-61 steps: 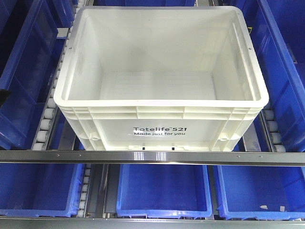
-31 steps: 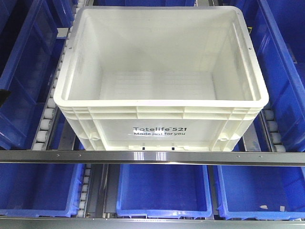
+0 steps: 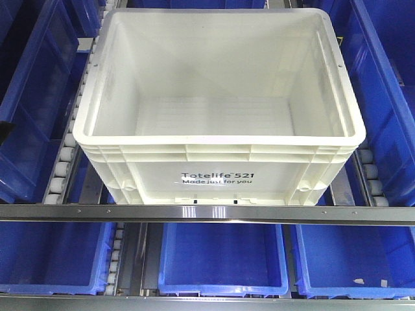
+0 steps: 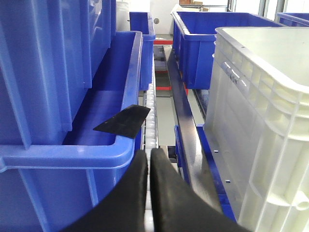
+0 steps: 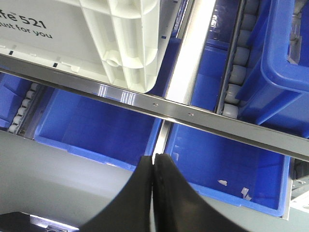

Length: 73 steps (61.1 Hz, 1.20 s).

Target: Move bin from left to right shelf

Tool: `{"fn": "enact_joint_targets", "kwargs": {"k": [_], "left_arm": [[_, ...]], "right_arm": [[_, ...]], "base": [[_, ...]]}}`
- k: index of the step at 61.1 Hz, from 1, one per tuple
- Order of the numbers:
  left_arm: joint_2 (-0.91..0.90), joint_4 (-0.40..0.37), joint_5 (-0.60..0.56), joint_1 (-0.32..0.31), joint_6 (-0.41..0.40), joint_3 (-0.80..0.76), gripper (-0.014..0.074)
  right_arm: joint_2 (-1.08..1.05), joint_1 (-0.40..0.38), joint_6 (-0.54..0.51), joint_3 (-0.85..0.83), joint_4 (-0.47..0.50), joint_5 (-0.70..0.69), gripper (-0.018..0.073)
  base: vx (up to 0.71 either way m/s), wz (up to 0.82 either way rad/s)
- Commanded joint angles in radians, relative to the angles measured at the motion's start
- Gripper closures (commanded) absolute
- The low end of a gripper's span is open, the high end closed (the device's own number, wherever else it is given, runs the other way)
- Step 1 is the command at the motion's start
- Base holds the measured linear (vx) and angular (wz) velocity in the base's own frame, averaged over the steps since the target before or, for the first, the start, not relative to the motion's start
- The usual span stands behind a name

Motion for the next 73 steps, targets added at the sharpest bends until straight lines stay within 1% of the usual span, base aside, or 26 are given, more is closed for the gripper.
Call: {"fn": "enact_joint_targets", "kwargs": {"k": [1,6,9,13,24,28,33,35,39,42,53,61,73], "left_arm": [[-0.012,-0.001,-0.067,0.001,-0.009,-0.017,0.0605],[-0.012,-0.001,-0.067,0.001,-0.009,-0.017,0.0605],[-0.012,-0.001,-0.067,0.001,-0.009,-0.017,0.0605],[-0.012,-0.001,-0.067,0.001,-0.009,-0.017,0.0605],[-0.012,-0.001,-0.067,0.001,-0.009,-0.017,0.0605],[-0.012,-0.001,-0.067,0.001,-0.009,-0.017,0.0605],[-0.012,-0.001,-0.067,0.001,-0.009,-0.017,0.0605],[-0.012,-0.001,-0.067,0.001,-0.009,-0.017,0.0605],[-0.012,-0.001,-0.067,0.001,-0.009,-0.017,0.0605],[-0.012,-0.001,-0.067,0.001,-0.009,-0.017,0.0605],[-0.012,-0.001,-0.067,0.001,-0.009,-0.017,0.0605],[-0.012,-0.001,-0.067,0.001,-0.009,-0.017,0.0605],[-0.012,-0.001,-0.067,0.001,-0.009,-0.017,0.0605]], "right_arm": [[0.008,-0.001,-0.011,-0.023,-0.008,-0.056,0.0566],[-0.034,-0.004,-0.015,0.0,-0.009,-0.108,0.0566],[-0.074,-0.033,-0.019,0.042,0.006,-0.194,0.0566],[-0.14,-0.098,-0.019,0.119,0.016,-0.324,0.0566],[-0.318,-0.332,-0.017,0.379,0.048,-0.719,0.0566],[-0.357,-0.382,-0.016,0.456,0.051,-0.84,0.0566],[-0.396,-0.414,-0.016,0.538,0.051,-0.97,0.0566],[-0.411,-0.417,-0.016,0.566,0.053,-1.029,0.0566],[-0.438,-0.415,-0.016,0.612,0.055,-1.104,0.0566],[-0.454,-0.413,-0.016,0.61,0.055,-1.086,0.0566],[-0.452,-0.409,-0.016,0.61,0.054,-1.102,0.0566],[-0.452,-0.378,-0.02,0.611,0.053,-1.102,0.0566],[-0.452,-0.378,-0.021,0.611,0.053,-1.102,0.0566]], "base": [[0.0,0.0],[0.0,0.0],[0.0,0.0],[0.0,0.0],[0.0,0.0],[0.0,0.0],[0.0,0.0],[0.0,0.0],[0.0,0.0],[0.0,0.0],[0.0,0.0],[0.0,0.0],[0.0,0.0]]}}
